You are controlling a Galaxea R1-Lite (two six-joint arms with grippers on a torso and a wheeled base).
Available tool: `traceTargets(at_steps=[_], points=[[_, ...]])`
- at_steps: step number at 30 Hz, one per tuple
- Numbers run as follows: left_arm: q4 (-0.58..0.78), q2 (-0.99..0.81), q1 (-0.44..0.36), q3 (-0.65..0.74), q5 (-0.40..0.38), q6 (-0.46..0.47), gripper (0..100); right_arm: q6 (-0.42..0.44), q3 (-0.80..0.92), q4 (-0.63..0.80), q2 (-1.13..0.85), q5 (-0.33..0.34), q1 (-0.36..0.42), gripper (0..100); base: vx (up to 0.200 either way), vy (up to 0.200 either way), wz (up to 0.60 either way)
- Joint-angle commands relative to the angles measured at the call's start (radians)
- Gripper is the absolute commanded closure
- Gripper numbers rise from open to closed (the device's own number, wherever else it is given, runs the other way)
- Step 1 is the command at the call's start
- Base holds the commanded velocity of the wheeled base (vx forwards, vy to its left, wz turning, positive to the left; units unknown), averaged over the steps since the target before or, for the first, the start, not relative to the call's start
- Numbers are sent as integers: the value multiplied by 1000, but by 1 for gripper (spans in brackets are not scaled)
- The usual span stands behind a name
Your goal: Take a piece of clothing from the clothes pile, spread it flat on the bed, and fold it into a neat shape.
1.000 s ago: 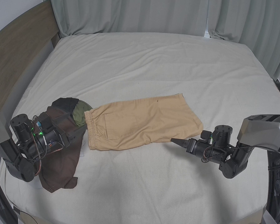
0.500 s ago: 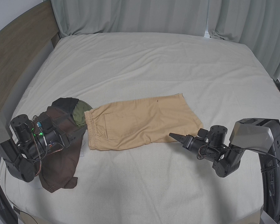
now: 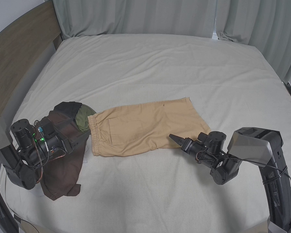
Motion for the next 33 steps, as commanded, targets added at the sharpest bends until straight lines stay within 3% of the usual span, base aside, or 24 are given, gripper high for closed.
traceTargets(at_steps=[1,8,22,23,33], points=[[0,-3,1,0,0,-3,0,3,-56,7,46,-28,14,0,0,0,0],[0,3,1,-2,-2,-3,0,46,-83,5,47,-31,26,0,0,0,0],[0,5,-2,0,-3,-4,0,46,-105,-9,70,-33,26,0,0,0,0],[1,5,-2,0,-3,-3,0,46,-105,-9,70,-33,26,100,0,0,0],[0,11,-2,0,-3,-4,0,46,-103,-12,72,-33,26,100,0,0,0]])
